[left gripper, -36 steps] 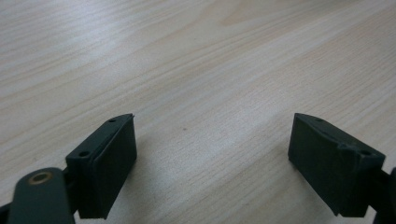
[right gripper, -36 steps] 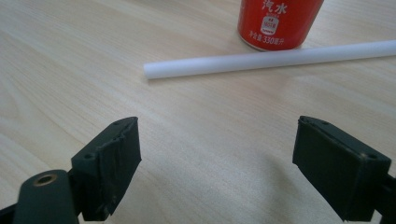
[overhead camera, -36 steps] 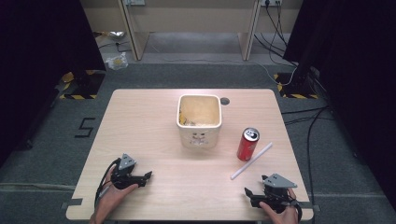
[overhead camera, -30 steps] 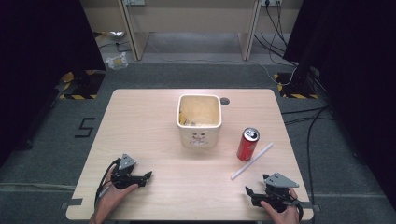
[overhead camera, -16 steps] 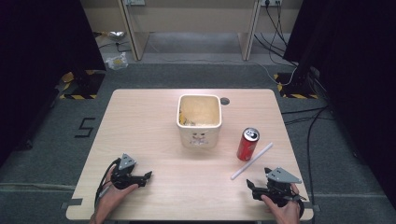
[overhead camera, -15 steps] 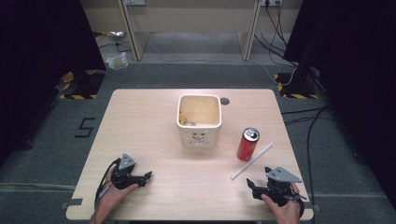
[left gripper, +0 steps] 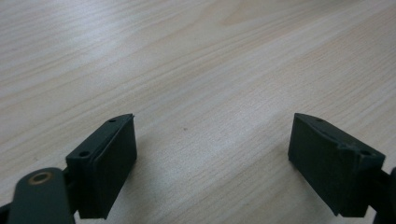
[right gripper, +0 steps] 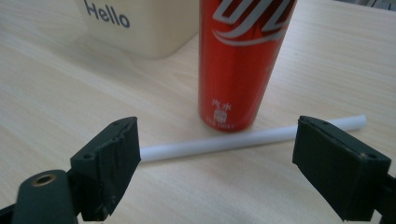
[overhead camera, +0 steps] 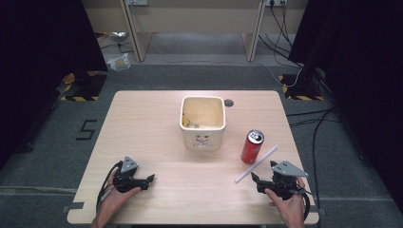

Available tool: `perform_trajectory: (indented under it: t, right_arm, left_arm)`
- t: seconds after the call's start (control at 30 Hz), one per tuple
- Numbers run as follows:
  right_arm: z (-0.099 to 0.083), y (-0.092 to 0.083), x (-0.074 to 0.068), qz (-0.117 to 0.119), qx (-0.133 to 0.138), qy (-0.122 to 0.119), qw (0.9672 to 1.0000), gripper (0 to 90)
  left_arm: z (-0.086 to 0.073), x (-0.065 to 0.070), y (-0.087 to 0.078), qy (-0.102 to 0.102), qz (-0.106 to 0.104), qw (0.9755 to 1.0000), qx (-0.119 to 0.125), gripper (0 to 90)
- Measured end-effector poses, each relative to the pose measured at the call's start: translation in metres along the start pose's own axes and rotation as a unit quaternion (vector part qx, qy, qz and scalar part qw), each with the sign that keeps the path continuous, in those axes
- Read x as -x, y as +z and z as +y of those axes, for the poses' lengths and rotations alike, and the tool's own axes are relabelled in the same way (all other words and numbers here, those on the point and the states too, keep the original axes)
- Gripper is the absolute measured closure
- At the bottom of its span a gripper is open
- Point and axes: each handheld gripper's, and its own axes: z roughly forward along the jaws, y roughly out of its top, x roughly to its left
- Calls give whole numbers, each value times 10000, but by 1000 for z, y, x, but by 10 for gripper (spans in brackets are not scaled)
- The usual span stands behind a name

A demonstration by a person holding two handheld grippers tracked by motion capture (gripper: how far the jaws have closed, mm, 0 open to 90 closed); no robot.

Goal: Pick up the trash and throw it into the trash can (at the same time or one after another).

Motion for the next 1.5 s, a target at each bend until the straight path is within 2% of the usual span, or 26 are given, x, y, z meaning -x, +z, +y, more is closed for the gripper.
perform_trajectory:
  t: [0.2,0.3,0.4,0.6,0.83,1.07,1.17,1.5]
  right_arm:
    - [8,7,6,31,85,51,9999,154]
    - [12,10,8,-38,74,40,10000,155]
    - [15,13,10,19,86,77,9999,159]
    - [20,23,10,25,-36,-10,10000,160]
    - [23,31,14,17,-61,30,10000,160]
    - [27,38,13,39,-32,-51,10000,160]
    - [28,43,15,86,-17,49,9999,160]
    - [29,56,15,98,-40,67,9999,178]
  left_arm:
    - [0,0,0,0,0,10000,0,145]
    - [0,0,0,0,-1,10000,0,145]
    - [0,0,0,0,1,10000,0,145]
    - [0,0,0,0,-1,10000,1,145]
    - [0,0,0,1,-1,10000,0,145]
    - [0,0,0,0,-1,10000,0,146]
    - [0,0,0,0,-1,10000,0,145]
    - [0,0,0,0,-1,10000,0,145]
